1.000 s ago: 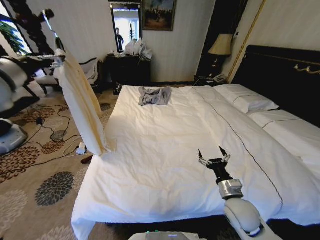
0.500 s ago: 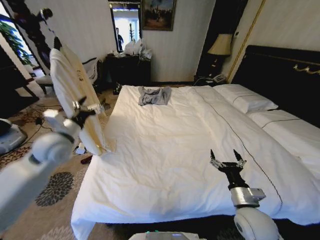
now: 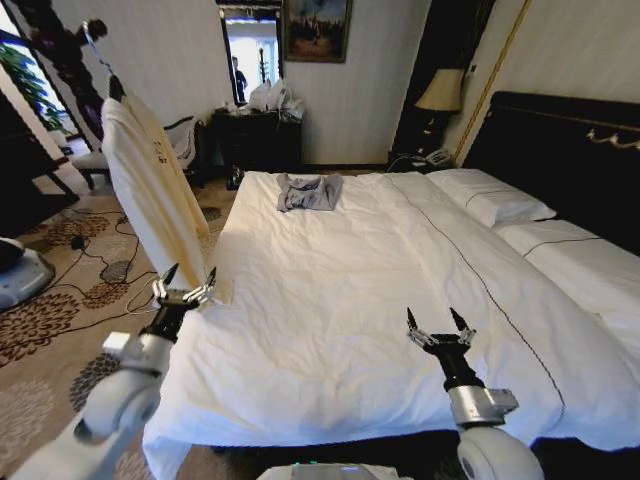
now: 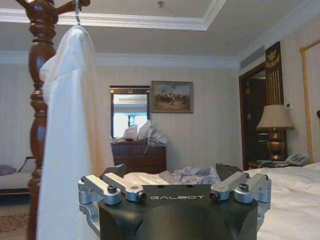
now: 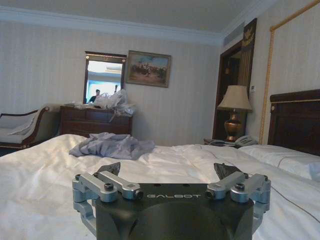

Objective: Pick up the clothes from the bed and hang them on the clothes hanger.

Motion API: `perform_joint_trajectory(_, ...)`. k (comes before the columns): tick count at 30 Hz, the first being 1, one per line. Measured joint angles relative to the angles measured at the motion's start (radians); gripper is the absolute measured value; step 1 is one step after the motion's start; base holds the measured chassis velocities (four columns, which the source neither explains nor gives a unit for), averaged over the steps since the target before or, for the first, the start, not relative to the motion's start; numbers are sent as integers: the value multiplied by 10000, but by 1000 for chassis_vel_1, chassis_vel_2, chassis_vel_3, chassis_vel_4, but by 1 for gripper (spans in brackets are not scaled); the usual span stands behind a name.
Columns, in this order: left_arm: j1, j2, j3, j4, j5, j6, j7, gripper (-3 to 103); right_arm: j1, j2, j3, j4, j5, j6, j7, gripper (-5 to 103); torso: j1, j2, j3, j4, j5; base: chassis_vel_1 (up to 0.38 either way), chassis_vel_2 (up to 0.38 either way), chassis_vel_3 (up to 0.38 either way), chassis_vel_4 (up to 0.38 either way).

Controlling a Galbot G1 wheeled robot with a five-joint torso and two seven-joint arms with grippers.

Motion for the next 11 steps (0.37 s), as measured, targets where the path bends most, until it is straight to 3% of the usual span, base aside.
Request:
perform_joint_trajectory(5,749,-670,-135,-72,422,-192,116,100,-117,29,-174,-2,-215,113,-81,100,-1,0,0,1,-1,0,0,0,0)
perform_joint_trajectory(11,1344,-788,-186,-223,753,-394,237,100,-131,-71,-246,-46,-287,139,-114,100,0,0,1,0,0,0,0,0,0)
